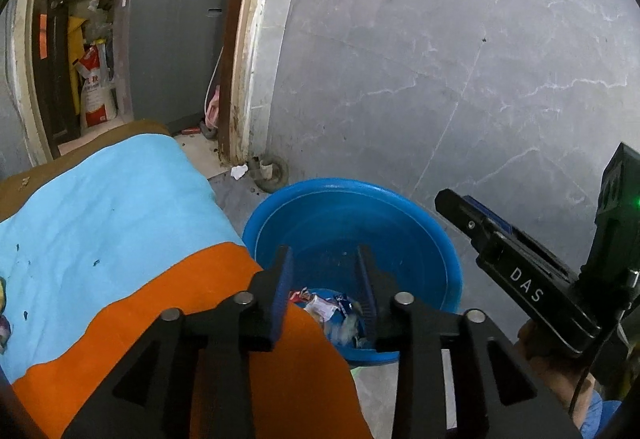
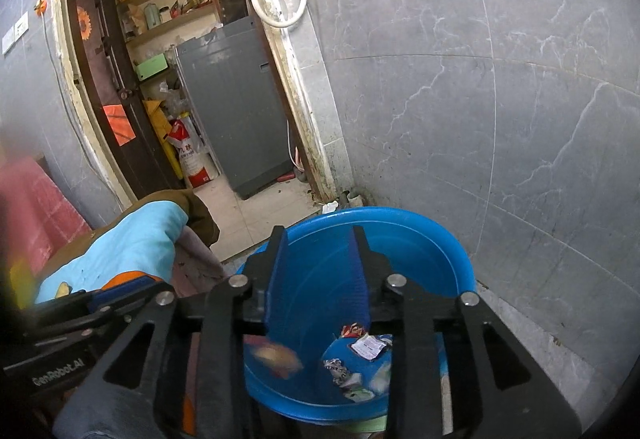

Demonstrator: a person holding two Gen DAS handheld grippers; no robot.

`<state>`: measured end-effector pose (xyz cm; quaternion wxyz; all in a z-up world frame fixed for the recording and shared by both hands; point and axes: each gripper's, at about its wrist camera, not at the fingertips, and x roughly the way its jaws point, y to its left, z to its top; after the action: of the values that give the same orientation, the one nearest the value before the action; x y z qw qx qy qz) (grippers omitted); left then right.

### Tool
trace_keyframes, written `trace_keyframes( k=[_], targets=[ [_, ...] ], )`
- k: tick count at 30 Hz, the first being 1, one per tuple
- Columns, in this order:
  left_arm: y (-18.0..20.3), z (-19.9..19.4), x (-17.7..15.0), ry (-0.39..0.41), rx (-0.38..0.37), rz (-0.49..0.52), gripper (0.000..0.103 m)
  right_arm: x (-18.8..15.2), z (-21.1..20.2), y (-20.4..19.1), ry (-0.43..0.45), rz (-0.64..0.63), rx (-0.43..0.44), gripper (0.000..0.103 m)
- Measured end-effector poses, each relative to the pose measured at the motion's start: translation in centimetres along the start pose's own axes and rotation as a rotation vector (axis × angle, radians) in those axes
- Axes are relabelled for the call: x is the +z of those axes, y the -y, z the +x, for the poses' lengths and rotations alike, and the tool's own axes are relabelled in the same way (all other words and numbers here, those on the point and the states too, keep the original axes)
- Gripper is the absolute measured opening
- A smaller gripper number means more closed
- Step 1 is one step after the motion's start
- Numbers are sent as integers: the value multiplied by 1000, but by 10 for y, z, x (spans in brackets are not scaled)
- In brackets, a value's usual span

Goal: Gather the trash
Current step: 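Carry the paper scrap and green wrapper to the blue basin and open both tools, then move both tools back over the garlic bulb and potato piece on the table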

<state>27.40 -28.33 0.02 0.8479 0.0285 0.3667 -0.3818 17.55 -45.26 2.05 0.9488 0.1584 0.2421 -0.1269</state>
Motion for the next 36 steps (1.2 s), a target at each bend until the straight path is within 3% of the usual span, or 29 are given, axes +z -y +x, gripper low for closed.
trace_keyframes(
  k=[5, 11, 15, 19, 21, 36],
  targets=[
    [-7, -9, 2, 25, 18, -23, 33, 1, 1, -3, 8, 1, -1, 76],
    [-18, -29, 6, 83, 64, -59, 46, 2, -3, -5, 41, 2, -1, 91],
    [-27, -45, 7, 129, 121, -76, 64, 3, -9, -8, 79, -7, 4, 103],
    [-35, -65, 7, 198, 193, -90, 92, 4, -17, -15, 136, -27, 16, 103],
    [-36, -78, 2, 252, 232, -91, 98, 5, -20, -18, 162, -39, 21, 103],
    [-68, -163, -12, 519, 405, -145, 101, -3, -55, -69, 378, -179, 103, 103]
  ],
)
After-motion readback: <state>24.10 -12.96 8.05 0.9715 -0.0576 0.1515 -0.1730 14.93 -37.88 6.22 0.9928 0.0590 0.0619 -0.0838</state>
